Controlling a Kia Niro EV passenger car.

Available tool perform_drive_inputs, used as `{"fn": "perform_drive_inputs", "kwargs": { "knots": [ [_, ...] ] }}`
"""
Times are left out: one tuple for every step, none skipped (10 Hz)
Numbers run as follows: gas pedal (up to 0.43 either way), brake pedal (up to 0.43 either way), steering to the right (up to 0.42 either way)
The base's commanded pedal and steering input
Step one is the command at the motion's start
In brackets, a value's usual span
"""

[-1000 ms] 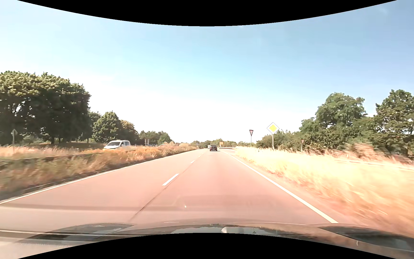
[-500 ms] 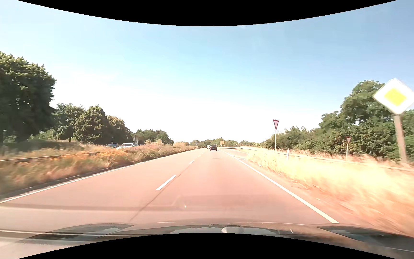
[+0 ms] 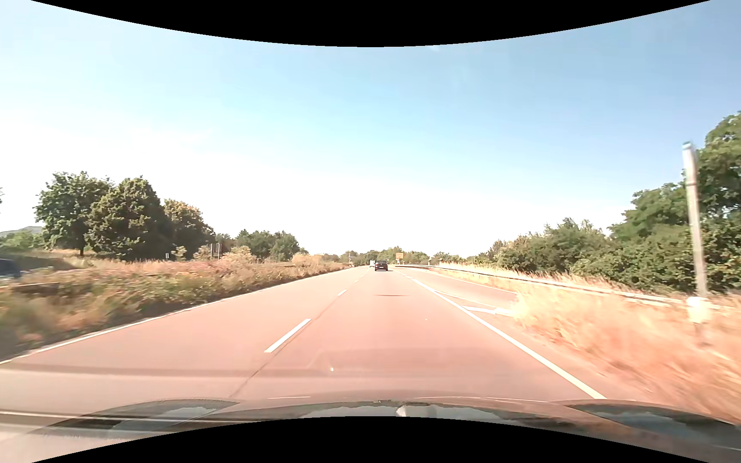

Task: Follow the waypoints while adhering to traffic rules and regulations

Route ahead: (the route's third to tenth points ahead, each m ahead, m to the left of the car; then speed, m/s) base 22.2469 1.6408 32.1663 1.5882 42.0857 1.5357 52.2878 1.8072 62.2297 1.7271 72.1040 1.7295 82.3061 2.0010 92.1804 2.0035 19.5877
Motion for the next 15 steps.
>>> {"fn": "perform_drive_inputs", "kwargs": {
  "knots": [
    [0.169,0.0,0.0],
    [0.169,0.0,0.0],
    [0.169,0.0,0.0],
    [0.169,0.0,0.0],
    [0.169,0.0,0.0],
    [0.169,0.0,0.0],
    [0.169,0.0,0.0],
    [0.169,0.0,0.0],
    [0.169,0.0,0.0],
    [0.169,0.0,0.0],
    [0.169,0.0,0.0],
    [0.169,0.0,0.0],
    [0.169,0.0,0.0],
    [0.169,0.0,0.0],
    [0.169,0.0,0.0]
  ]
}}
